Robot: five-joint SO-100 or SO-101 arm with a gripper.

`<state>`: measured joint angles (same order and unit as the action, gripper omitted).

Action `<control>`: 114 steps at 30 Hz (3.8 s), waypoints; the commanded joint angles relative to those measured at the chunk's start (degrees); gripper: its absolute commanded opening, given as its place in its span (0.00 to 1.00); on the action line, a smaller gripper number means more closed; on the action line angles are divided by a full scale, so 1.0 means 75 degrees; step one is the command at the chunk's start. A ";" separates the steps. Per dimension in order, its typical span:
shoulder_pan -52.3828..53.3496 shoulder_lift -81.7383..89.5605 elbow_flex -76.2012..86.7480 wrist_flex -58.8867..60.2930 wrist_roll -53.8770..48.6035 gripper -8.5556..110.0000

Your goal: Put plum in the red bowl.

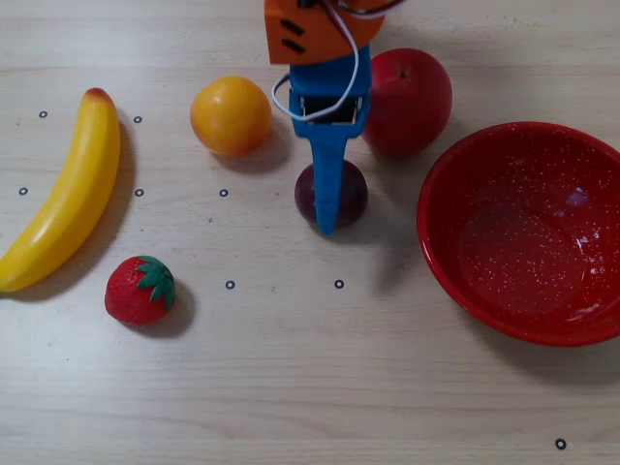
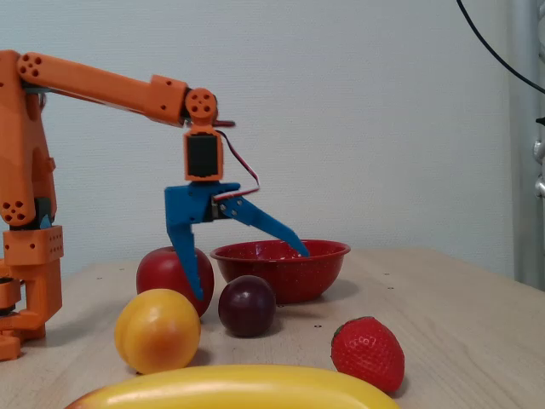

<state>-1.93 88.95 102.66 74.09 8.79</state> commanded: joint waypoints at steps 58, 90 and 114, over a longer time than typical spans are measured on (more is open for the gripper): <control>0.0129 -0.1852 -0.1641 -0.0668 0.0059 0.51; 0.0129 -0.1770 -0.1348 -0.0645 0.0621 0.47; 0.0000 -0.1805 -0.1336 -0.0727 0.0668 0.30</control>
<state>-1.93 72.51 94.31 69.61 12.22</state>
